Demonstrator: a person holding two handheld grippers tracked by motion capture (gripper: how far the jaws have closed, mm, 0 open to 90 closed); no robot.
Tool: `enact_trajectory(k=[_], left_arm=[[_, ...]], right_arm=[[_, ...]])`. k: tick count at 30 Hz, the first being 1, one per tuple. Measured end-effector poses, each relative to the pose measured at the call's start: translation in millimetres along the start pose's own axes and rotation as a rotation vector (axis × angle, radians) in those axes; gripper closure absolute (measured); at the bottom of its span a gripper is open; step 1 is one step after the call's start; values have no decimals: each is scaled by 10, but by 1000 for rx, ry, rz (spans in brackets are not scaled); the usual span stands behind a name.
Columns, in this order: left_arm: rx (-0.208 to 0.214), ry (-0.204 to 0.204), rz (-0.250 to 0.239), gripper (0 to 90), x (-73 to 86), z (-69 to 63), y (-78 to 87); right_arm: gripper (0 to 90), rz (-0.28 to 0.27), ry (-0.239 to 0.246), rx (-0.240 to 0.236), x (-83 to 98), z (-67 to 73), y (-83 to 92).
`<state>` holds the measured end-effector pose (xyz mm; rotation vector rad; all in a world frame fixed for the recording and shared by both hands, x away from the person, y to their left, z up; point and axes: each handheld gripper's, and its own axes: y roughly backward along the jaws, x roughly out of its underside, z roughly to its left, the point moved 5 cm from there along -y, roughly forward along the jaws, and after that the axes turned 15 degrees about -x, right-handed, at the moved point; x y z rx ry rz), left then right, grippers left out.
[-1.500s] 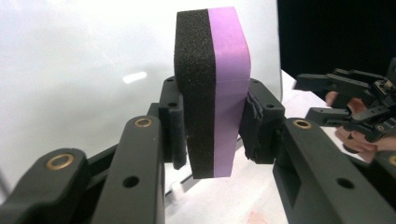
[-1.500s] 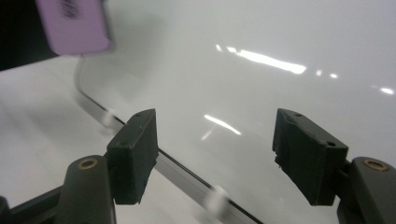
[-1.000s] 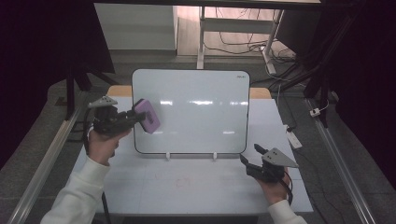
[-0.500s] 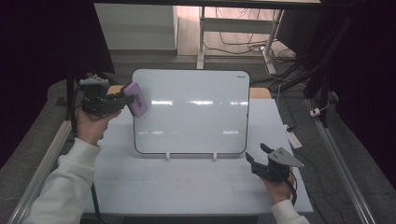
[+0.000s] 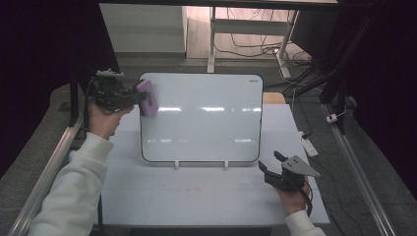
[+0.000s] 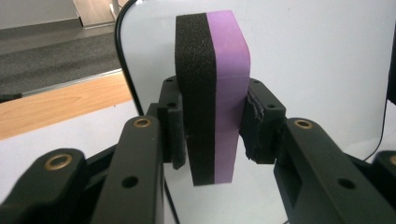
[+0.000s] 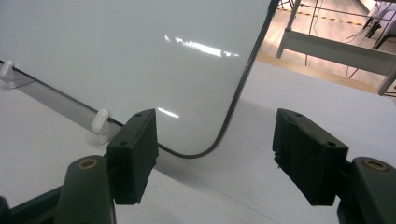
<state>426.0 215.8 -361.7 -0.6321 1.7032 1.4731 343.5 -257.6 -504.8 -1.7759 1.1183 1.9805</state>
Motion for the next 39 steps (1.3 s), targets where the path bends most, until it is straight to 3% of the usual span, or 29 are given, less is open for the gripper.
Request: enact_trajectory(k=[8, 12, 15, 26, 33, 39], left_arm=[[-15, -5, 1, 630, -118, -82, -117], [-22, 7, 8, 630, -145, -89, -207], [-39, 21, -13, 631, -165, -90, -248], [-91, -27, -56, 617, -160, -175, -272], [-83, -35, -66, 505, -129, -220, -289], [-73, -32, -108, 415, -128, -226, -231]], right_arm=[[303, 1, -1, -2, 5, 6, -4], [302, 3, 2, -5, 8, 19, -18], [302, 4, 4, -8, 11, 24, -23], [302, 4, 3, -8, 22, 22, -33], [302, 4, 1, -5, 24, 16, -31], [302, 6, 3, 0, 25, 9, -24]])
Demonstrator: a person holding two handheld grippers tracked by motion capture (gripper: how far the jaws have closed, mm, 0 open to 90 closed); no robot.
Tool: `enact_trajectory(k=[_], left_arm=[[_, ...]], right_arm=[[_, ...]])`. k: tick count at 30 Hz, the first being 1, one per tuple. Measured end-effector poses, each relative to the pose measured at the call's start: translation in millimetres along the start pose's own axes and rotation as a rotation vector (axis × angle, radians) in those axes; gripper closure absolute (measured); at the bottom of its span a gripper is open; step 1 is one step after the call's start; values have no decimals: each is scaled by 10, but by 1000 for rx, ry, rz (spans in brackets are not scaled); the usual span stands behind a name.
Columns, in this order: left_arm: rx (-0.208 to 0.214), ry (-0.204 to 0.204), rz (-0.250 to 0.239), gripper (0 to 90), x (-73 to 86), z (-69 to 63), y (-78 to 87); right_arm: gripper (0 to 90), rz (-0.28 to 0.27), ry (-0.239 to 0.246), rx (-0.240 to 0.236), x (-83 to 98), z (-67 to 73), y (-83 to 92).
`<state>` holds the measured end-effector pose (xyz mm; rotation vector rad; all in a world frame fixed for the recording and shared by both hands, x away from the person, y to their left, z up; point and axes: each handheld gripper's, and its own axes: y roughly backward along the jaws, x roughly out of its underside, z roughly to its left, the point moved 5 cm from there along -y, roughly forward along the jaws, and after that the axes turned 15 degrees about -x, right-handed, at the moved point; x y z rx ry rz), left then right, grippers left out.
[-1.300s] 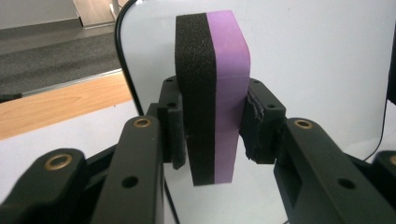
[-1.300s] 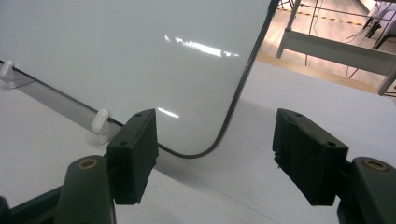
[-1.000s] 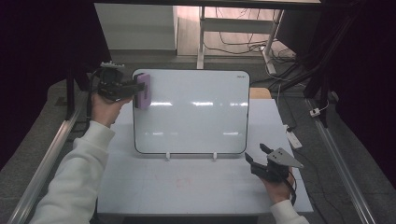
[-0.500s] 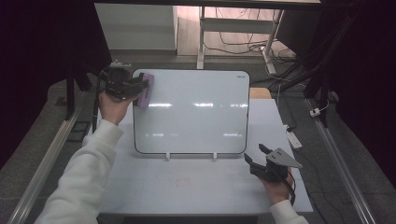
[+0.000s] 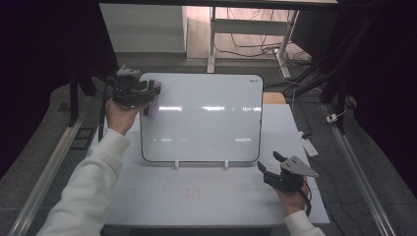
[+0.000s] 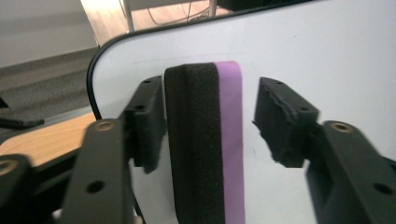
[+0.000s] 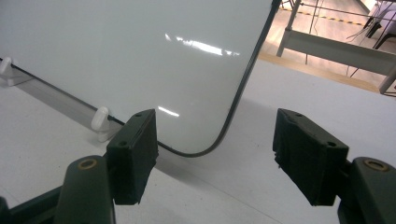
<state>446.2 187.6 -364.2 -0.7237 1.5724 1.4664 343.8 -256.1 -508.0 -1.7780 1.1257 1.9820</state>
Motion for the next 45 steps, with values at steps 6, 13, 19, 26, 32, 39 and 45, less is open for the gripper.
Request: enact_trajectory(k=[6, 13, 19, 26, 32, 39, 45], left_arm=[[62, -8, -55, 350, 87, 16, 204], [135, -60, -59, 315, 426, 2, 395], [189, -70, -56, 313, 763, -12, 512], [224, -73, -21, 308, 1213, -17, 631], [249, -49, 33, 305, 1540, -13, 646], [275, -27, 95, 297, 1875, -43, 615], [288, -24, 136, 292, 2081, -77, 574]], right_arm=[[302, 4, -7, 1, 7, -25, 11], [305, 20, -35, -27, 35, -82, 26], [308, 54, -31, -72, 67, -95, 19], [307, 97, -24, -115, 121, -88, 1], [306, 114, -16, -124, 143, -96, -2], [307, 127, -6, -128, 171, -117, 9], [307, 118, 1, -129, 156, -127, 34]])
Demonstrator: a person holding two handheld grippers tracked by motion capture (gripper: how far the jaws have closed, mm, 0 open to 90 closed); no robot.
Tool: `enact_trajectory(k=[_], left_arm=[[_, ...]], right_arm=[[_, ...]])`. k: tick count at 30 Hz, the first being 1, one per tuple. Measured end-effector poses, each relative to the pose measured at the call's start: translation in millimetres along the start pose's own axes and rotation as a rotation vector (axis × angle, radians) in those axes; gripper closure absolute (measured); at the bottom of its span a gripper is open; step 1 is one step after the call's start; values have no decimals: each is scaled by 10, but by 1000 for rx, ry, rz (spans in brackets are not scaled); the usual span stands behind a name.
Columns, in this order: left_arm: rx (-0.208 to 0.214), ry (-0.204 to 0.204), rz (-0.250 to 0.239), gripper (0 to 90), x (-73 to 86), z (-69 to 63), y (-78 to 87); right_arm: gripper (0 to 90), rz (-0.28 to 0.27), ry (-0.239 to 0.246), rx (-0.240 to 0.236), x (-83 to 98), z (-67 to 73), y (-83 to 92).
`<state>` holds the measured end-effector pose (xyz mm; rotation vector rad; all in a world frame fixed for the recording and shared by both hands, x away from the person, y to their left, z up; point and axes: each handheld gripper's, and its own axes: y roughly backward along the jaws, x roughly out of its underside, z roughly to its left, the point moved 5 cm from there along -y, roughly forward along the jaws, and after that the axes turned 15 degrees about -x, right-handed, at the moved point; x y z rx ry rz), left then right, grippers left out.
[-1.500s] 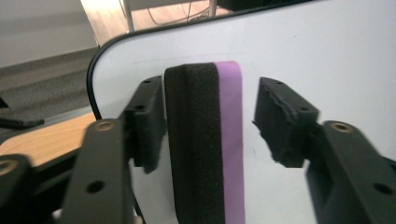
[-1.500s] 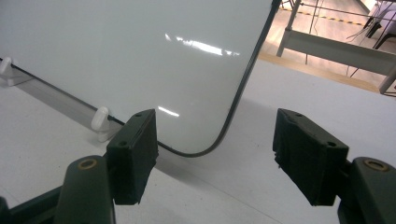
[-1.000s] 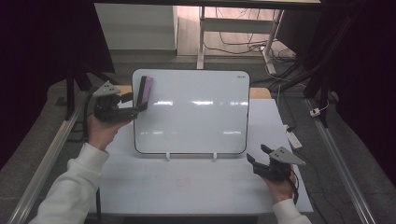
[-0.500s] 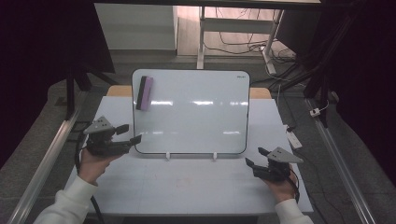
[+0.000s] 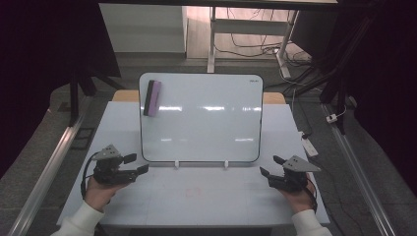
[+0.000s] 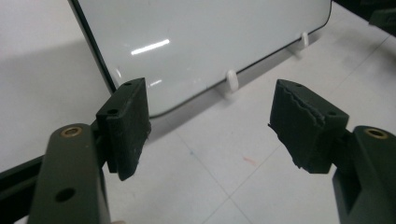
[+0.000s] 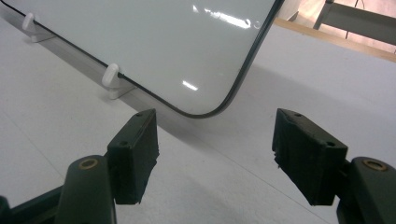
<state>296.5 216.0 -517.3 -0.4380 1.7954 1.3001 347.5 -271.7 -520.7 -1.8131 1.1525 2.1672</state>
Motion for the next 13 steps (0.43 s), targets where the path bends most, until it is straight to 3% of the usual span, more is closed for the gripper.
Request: enact_trajectory(k=[13], left_arm=[[-17, -4, 9, 285, 56, 32, -31]], right_arm=[[307, 3, 29, -9, -19, 28, 1]])
